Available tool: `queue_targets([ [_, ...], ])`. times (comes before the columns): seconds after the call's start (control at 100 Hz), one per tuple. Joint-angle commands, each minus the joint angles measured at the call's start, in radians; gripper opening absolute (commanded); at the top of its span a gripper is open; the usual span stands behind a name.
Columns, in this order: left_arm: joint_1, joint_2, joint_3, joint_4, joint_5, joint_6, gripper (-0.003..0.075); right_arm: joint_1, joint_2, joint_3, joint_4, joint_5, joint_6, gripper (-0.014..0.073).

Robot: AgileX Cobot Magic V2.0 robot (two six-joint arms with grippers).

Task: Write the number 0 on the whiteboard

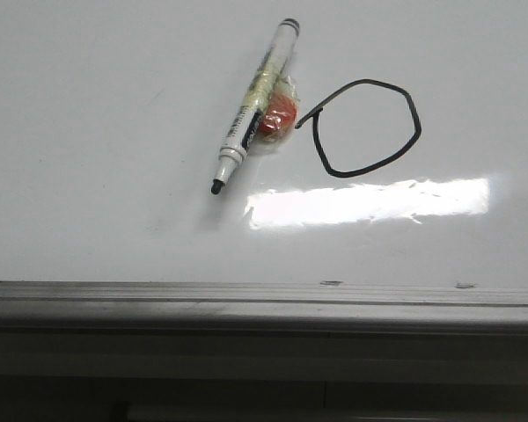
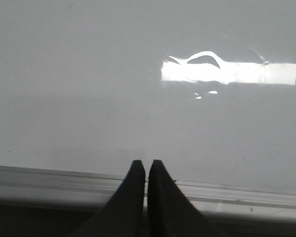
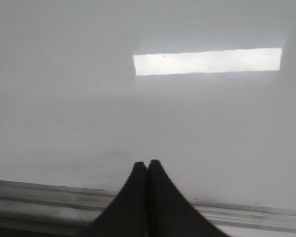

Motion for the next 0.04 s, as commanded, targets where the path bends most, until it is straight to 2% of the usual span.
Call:
queue_targets([
  [0.0, 0.003, -0.028, 0.032, -0.007, -0.034, 0.001, -0.002, -0.005, -0.021, 0.012, -0.005, -0.025, -0.012, -0.0069],
  [0.03, 0.003, -0.028, 0.032, -0.007, -0.034, 0.001, -0.002, -0.005, -0.021, 0.012, -0.005, -0.025, -0.012, -0.0069],
])
